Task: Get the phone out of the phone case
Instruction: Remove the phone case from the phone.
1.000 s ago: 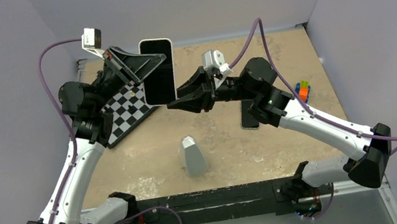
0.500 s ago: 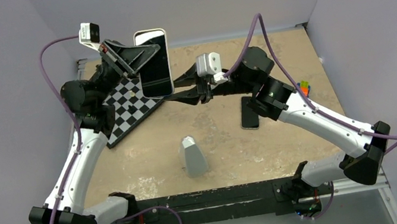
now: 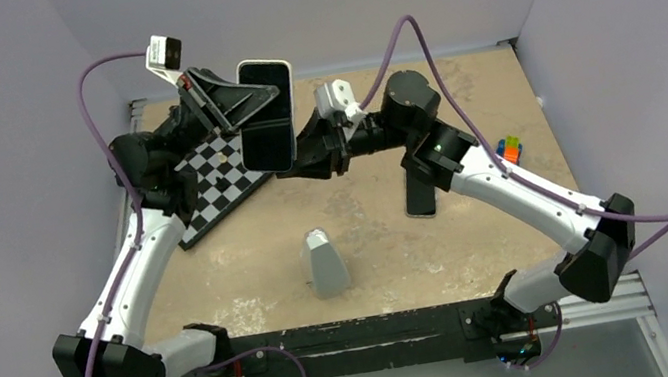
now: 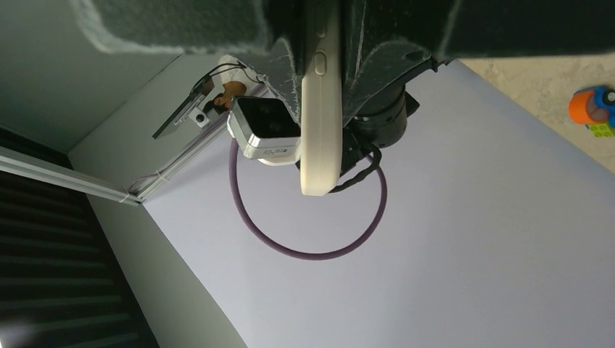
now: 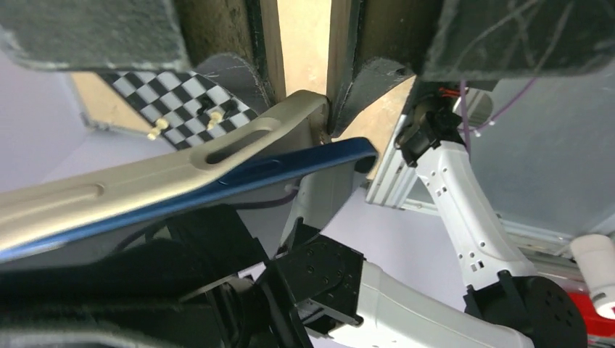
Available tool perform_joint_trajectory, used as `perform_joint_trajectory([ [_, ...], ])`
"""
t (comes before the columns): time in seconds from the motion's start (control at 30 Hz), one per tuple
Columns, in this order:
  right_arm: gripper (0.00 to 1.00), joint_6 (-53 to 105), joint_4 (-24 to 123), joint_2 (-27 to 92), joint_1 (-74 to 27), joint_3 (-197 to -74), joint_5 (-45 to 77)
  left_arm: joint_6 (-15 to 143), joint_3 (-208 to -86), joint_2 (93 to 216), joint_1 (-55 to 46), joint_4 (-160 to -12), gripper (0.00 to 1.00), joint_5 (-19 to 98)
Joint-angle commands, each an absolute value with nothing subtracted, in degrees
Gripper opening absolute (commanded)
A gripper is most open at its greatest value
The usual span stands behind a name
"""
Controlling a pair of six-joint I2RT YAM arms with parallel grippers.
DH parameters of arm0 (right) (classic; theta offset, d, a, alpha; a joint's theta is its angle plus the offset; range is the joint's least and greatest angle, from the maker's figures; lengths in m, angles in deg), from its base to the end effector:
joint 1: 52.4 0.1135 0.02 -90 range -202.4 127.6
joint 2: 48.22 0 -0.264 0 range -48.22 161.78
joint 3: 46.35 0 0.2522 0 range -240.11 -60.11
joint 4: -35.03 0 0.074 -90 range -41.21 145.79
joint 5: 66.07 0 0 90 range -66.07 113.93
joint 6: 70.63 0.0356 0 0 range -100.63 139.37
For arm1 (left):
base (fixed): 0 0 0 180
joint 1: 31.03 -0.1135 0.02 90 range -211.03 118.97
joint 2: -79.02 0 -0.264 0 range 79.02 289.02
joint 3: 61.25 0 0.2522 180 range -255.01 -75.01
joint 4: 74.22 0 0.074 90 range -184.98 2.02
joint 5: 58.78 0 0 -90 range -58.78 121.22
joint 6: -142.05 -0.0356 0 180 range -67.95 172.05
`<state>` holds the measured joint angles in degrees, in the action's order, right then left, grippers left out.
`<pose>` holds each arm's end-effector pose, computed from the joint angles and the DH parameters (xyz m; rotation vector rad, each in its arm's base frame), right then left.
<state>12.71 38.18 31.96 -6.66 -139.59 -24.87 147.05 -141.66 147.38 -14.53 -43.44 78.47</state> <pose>0.2018 0.2455 0.4474 -1.2742 0.9070 1.1361 0.2239 -0.0936 0.4783 0.1366 1.3437 -2.0414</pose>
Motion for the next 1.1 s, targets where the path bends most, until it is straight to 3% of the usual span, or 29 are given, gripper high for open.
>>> perform_joint_trajectory([
  [0.0,0.00,24.1,34.0,39.4,-13.1,-144.9,-9.0,156.1,-143.9,146.0,-10.5,-36.1,0.00,86.2],
  [0.1,0.00,36.4,38.1,40.8,-14.2,-147.5,-8.6,156.2,-142.5,145.6,-10.5,-34.1,0.00,83.2],
  [0.37,0.02,61.1,33.5,36.1,-14.6,-138.1,-12.2,151.6,-140.0,146.9,-10.5,-31.7,0.00,73.4],
  [0.4,0.05,61.0,33.7,35.2,-14.6,-137.4,-12.9,149.8,-139.6,146.7,-10.5,-32.9,0.00,72.4],
  [0.5,0.35,56.5,37.9,31.4,-14.7,-135.9,-14.8,143.6,-138.9,145.6,-10.7,-38.8,0.00,69.3],
  [0.57,0.49,54.7,39.8,28.1,-14.7,-133.9,-15.2,138.9,-138.4,144.5,-10.7,-43.3,0.00,66.7],
  [0.73,0.65,53.8,41.5,20.8,-14.7,-128.4,-15.0,127.0,-138.1,142.0,-10.7,-53.3,0.00,59.8],
  [0.93,0.65,60.6,38.0,15.4,-14.8,-124.8,-15.8,123.4,-138.4,142.9,-10.7,-55.7,0.00,57.4],
  [1.07,0.39,68.2,32.9,16.6,-14.8,-126.1,-18.2,124.3,-137.8,143.6,-10.7,-54.8,0.00,57.5],
])
